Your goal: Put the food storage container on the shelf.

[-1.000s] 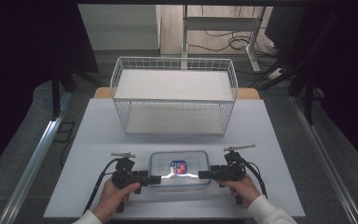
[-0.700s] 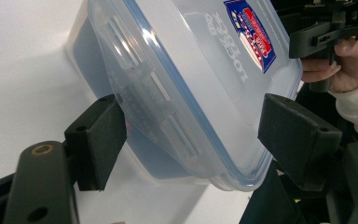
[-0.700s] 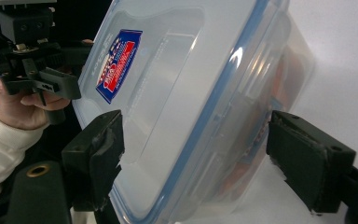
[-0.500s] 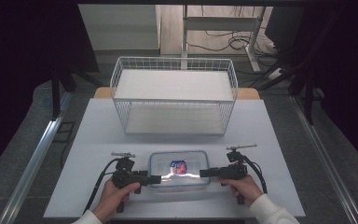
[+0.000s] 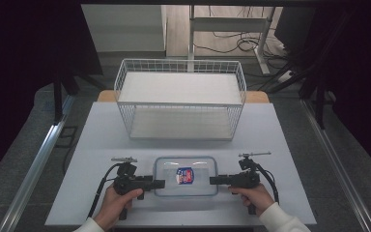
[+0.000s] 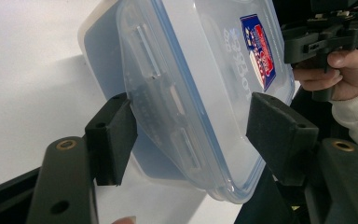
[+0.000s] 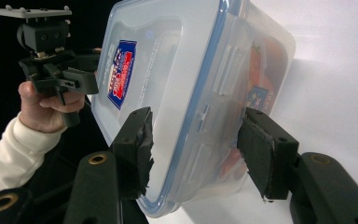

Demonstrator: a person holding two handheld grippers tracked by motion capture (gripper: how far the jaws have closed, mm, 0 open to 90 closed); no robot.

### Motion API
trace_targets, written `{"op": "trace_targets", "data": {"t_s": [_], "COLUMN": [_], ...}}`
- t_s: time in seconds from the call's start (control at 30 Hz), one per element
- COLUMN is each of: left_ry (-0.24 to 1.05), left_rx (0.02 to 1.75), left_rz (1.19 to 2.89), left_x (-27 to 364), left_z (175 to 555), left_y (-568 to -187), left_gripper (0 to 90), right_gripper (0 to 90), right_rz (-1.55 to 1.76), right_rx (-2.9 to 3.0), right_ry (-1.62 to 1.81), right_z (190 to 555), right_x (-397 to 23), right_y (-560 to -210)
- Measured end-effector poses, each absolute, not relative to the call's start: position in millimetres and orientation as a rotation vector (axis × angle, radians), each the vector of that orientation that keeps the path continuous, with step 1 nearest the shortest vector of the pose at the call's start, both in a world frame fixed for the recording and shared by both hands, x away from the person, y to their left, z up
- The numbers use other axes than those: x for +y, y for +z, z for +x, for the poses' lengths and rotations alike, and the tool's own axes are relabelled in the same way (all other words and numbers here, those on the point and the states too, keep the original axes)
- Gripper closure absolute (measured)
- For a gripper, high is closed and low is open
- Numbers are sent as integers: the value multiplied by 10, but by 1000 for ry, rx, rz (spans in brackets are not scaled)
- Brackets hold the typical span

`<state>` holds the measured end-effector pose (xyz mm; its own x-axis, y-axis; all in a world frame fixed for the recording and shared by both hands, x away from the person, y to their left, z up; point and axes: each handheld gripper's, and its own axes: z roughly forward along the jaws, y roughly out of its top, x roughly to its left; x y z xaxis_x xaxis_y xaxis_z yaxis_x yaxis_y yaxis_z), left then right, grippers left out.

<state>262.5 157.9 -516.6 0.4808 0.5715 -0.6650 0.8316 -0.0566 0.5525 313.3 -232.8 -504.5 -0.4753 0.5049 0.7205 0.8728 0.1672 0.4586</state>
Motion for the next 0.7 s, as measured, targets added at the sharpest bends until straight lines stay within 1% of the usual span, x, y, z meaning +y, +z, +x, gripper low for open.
{"op": "trace_targets", "data": {"t_s": [0.2,0.43,0.5,0.7], "left_ry": [-329,-314,-303,-288], "left_rx": [1191,1174,1166,1171], "left_rz": [1726,1727,1715,1719], "left_x": [1605,1619,1631,1629], "left_z": [2598,2559,2534,2514], "left_y": [-5132,-5091,-5063,-5051], "left_gripper": [394,425,453,464], "right_gripper": [484,497,498,510], "right_rz": [-1314,-1316,-1318,-1327], "right_rx": [-2023,-2023,-2019,-2023], "right_ry": [-1254,-1259,-1263,-1272], "right_z": [3100,3075,3068,3045], "right_x": [-2351,-2357,-2359,-2349], "right_y": [-5044,-5027,-5022,-5006]}}
